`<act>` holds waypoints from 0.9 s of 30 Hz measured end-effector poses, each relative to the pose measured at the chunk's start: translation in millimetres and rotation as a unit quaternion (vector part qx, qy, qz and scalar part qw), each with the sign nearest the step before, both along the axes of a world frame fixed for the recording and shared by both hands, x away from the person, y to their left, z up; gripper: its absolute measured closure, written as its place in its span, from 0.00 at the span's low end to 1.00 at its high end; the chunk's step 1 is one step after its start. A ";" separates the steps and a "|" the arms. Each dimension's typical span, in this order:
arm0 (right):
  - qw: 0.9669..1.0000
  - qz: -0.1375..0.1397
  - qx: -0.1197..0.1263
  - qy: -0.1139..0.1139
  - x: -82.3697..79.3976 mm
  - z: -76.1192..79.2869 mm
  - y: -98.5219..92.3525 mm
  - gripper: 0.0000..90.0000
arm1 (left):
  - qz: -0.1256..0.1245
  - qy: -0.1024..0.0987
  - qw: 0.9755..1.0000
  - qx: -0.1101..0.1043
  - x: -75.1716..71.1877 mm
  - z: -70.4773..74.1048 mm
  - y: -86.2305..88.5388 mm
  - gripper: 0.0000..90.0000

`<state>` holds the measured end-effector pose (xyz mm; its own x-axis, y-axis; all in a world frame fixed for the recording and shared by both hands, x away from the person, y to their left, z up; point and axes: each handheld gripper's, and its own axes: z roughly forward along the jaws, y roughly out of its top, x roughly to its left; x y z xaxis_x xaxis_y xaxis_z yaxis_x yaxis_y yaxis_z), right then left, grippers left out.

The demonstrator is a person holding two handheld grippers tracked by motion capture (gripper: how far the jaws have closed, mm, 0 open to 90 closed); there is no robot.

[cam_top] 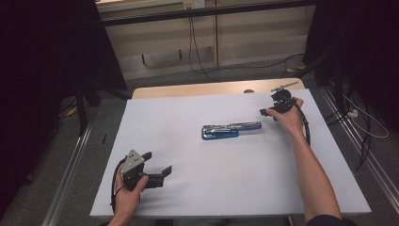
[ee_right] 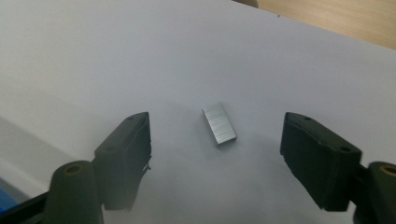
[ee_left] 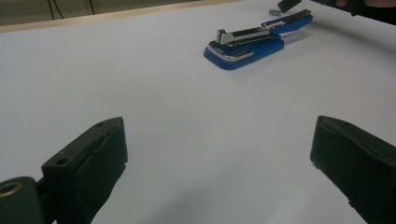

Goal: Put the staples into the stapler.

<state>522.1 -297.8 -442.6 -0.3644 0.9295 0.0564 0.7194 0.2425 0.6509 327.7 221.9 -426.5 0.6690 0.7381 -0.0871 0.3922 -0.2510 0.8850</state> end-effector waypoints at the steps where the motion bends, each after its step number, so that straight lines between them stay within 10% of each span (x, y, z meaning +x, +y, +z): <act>1: 1.000 -0.004 0.005 0.002 0.5 -0.3 -2.1 0.30 | 0.000 0.000 1.000 0.000 0.0 0.0 -0.1 0.04; 27: 0.997 0.042 -0.048 0.036 24.0 3.9 10.1 0.72 | -0.003 0.000 1.000 0.002 -0.6 -0.3 2.0 0.05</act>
